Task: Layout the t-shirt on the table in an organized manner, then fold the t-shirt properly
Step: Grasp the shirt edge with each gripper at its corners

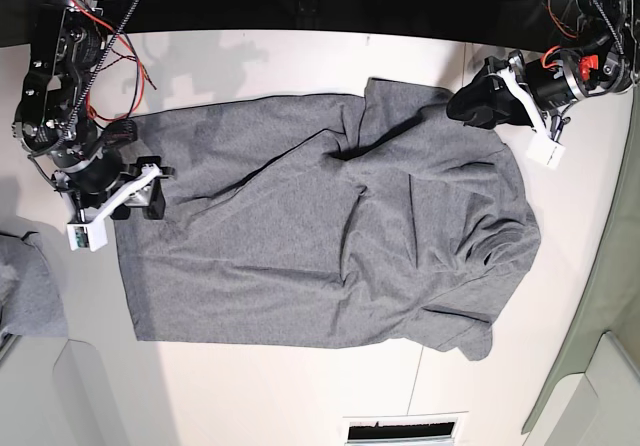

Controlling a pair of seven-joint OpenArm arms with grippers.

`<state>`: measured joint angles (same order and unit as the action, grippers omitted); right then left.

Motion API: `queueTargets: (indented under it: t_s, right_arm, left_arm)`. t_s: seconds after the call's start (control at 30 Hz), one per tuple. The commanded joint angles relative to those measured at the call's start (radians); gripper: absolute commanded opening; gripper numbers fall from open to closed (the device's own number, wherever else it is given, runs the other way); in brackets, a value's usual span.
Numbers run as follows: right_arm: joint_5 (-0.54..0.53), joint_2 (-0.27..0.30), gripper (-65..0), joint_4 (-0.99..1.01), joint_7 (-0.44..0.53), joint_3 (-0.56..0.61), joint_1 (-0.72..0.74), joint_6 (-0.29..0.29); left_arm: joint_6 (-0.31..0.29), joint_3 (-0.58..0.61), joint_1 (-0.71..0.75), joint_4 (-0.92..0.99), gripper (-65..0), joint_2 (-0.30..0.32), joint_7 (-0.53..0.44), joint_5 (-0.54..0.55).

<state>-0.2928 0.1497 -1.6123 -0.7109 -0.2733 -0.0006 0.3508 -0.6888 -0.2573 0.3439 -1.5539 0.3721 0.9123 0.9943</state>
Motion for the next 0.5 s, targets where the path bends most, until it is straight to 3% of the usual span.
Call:
queueTargets:
  t_s: [0.0, 0.27, 0.47]
  right_arm:
    - [-0.031, 0.013, -33.4, -0.002, 0.022, -0.008, 0.016, 0.005]
    - [-0.081, 0.010, -33.6, 0.116, 0.042, 0.007, 0.017, 0.042]
    - [-0.074, -0.003, -33.6, 0.199, 0.068, 0.010, 0.016, 0.042]
  left_arm:
    - [-0.009, -0.006, -0.003, -0.017, -30.7, -0.005, -0.018, 0.006]
    - [-0.006, -0.006, -0.003, -0.016, -30.8, -0.096, -0.144, -0.188]
    - [0.053, 0.034, -0.003, -0.014, -30.9, -0.101, -0.207, -0.346]
